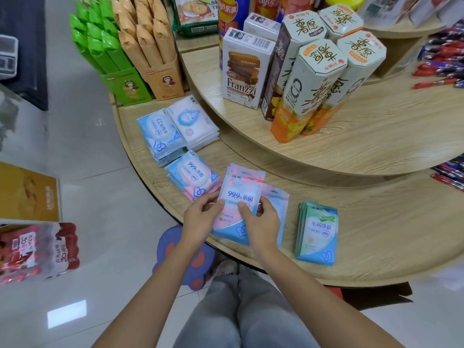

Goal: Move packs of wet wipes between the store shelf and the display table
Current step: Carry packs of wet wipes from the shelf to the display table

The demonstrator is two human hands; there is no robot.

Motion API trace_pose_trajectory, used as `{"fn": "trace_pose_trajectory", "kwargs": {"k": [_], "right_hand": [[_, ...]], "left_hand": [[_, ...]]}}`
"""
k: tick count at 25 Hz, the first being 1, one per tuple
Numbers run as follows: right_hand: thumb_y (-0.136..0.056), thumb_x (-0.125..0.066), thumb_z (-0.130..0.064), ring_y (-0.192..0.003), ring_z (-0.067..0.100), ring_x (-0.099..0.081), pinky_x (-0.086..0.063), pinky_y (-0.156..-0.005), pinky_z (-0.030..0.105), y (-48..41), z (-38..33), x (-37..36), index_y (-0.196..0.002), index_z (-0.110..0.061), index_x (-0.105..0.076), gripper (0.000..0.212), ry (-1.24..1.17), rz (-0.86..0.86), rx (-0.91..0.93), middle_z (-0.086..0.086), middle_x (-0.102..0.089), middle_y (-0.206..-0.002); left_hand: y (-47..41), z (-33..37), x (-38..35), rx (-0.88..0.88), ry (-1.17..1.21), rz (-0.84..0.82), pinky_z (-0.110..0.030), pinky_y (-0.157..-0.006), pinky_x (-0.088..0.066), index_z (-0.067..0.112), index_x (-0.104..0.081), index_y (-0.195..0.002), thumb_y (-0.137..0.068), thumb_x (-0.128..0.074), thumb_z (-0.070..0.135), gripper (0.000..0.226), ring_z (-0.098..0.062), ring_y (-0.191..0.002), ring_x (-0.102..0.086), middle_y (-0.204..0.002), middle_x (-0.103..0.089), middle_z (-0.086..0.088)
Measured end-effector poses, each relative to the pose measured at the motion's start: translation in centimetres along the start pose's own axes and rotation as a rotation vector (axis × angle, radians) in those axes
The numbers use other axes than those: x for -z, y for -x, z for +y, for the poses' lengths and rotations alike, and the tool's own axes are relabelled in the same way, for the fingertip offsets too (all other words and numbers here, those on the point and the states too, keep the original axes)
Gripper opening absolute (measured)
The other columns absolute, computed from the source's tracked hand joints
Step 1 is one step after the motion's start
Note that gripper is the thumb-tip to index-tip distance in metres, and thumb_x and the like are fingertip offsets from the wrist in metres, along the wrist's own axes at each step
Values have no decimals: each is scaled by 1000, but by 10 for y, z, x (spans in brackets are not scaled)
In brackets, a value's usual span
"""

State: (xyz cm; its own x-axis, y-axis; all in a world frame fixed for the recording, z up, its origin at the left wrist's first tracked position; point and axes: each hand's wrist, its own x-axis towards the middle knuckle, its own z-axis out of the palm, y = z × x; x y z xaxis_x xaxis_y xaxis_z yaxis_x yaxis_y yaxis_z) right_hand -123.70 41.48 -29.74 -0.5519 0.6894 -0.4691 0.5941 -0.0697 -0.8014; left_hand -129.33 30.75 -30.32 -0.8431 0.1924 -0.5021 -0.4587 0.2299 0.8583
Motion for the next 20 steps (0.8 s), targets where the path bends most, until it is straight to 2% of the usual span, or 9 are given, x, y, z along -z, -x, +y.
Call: {"fn": "trace_pose_trajectory", "kwargs": {"k": [2, 5, 8, 11, 13, 14, 16, 18, 20], "right_hand": [[-78, -71, -33, -88, 22, -62, -51, -83, 40, -3, 0, 1, -97, -17, -62, 27, -9, -8, -16, 2, -67, -93], [-80, -72, -25, -89, 19, -62, -50, -80, 33, -8, 1, 4, -103, -13, -58, 29, -35, -34, -33, 1, -65, -95], [-78, -75, -25, -88, 20, -64, -53, -81, 38, -10, 4, 6, -107, -12, -57, 36, -48, -50, -40, 4, -66, -95], [-76, -76, -27, -85, 21, -65, -53, -81, 43, -12, 13, 8, -101, -14, -55, 36, -58, -44, -42, 5, -67, -92], [-76, -77, -26, -85, 21, -65, -54, -81, 43, -13, 14, 11, -99, -15, -54, 35, -68, -52, -40, 5, -66, -92], [-76, -77, -25, -84, 20, -65, -54, -80, 43, -13, 13, 12, -100, -13, -54, 35, -70, -67, -39, 5, -66, -92], [-75, -78, -25, -81, 18, -64, -54, -79, 40, -16, 9, 13, -103, -10, -54, 40, -67, -109, -33, 3, -65, -89], [-74, -79, -25, -76, 11, -61, -54, -75, 33, -19, 5, 14, -105, -7, -54, 43, -74, -147, -30, -1, -63, -87], [-76, -78, -24, -73, 5, -56, -49, -70, 20, -20, 3, 19, -107, -9, -53, 43, -84, -153, -38, -4, -60, -85]], "left_hand": [[-1, 4, -1, -1, -23, 7, -20, -79, -53, 15, -69, -109, -88, -64, 12, 22, 2, -75, -64, -91, -71, 6], [1, 6, -1, -16, -30, -16, -26, -87, -52, 13, -69, -111, -90, -61, 11, 23, -5, -88, -65, -109, -70, 0], [1, 3, 1, -31, -66, -28, -30, -94, -51, 15, -70, -113, -90, -61, 12, 25, -9, -100, -65, -117, -69, 1], [0, 2, -1, -32, -83, -34, -37, -99, -48, 15, -69, -114, -88, -64, 17, 28, -13, -109, -63, -117, -69, 1], [-1, 0, -5, -26, -74, -15, -35, -98, -49, 13, -69, -115, -87, -65, 16, 28, -10, -106, -64, -115, -69, 0], [-1, -1, -6, -29, -73, 3, -27, -94, -51, 12, -69, -114, -88, -64, 13, 27, -5, -100, -64, -114, -70, 0], [1, 1, -8, -52, -94, 42, -15, -80, -51, 13, -70, -111, -89, -61, 9, 24, 3, -84, -63, -106, -71, 1], [2, 2, -9, -68, -113, 64, -18, -71, -49, 13, -70, -107, -90, -60, 9, 20, 3, -72, -60, -94, -70, 0], [6, 6, -12, -66, -117, 108, -18, -67, -50, 15, -67, -106, -90, -59, 8, 19, 2, -66, -58, -86, -66, 1]]}}
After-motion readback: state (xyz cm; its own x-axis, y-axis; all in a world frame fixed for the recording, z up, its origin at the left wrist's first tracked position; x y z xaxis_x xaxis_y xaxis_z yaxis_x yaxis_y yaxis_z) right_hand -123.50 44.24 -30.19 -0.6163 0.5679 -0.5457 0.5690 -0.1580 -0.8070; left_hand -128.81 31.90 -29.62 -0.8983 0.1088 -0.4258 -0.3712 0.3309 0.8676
